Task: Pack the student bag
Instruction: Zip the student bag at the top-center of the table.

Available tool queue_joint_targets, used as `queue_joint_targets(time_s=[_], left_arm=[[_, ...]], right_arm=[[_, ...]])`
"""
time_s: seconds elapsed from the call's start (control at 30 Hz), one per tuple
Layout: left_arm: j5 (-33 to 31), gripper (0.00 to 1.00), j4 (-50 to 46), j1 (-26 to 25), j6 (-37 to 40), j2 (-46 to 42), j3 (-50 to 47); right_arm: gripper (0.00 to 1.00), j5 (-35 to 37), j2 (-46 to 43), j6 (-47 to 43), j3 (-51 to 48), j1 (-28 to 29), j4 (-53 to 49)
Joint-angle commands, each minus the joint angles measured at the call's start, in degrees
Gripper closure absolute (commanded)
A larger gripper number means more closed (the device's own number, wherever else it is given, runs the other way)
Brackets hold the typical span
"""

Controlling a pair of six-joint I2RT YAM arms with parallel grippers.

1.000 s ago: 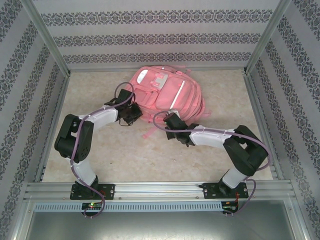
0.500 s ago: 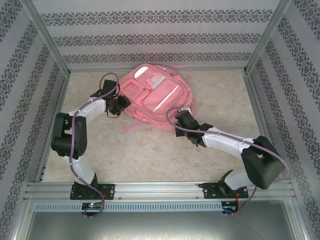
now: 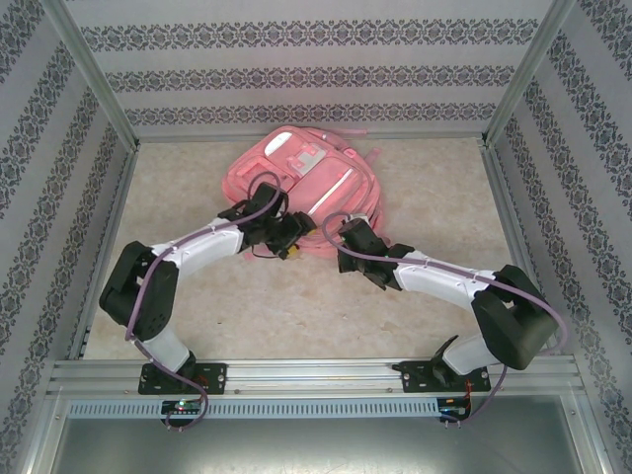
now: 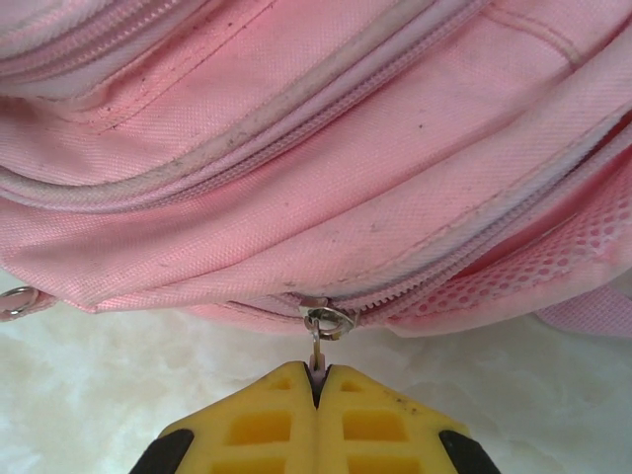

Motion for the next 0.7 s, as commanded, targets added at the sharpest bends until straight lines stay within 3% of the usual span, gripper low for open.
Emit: queue_joint_targets(time_s=[0.0,0.27,0.37,0.5,0.57,0.6,0.67], left_arm=[[-0.86,0.3,10.95,-2.18,-11.5,1.49,-0.47],[-4.29,0.3,16.68,-5.9,-20.32,8.23,-0.02],[-6.95,0.36,15.66,-6.21,-21.21,9.45,0.37],[-10.88,0.79,11.46,-6.0,-20.08,9.25,0.6],[-11.46,0.95,8.26,-5.71,-18.8,8.29,0.75],[-11.96,1.0,5.79,-5.48,-18.08,7.35,0.71],[-13.53,1.0,0.77,-4.8,-16.19,4.86,0.24]], right_arm=[[1.0,-2.16,0.24,0.95,0.55,1.0,1.66],[1.0,-2.83,-1.39,-0.06,-0.99,0.86,2.36],[1.0,-3.66,-1.45,-0.26,-1.22,0.42,3.1],[1.0,-4.05,-0.78,-0.68,-0.85,0.33,3.28],[1.0,-3.62,-0.31,-1.2,-0.83,0.23,3.15],[1.0,-3.06,-0.04,-1.57,-0.83,0.08,2.98],[1.0,-1.93,0.33,-2.41,-0.74,-0.56,2.17]])
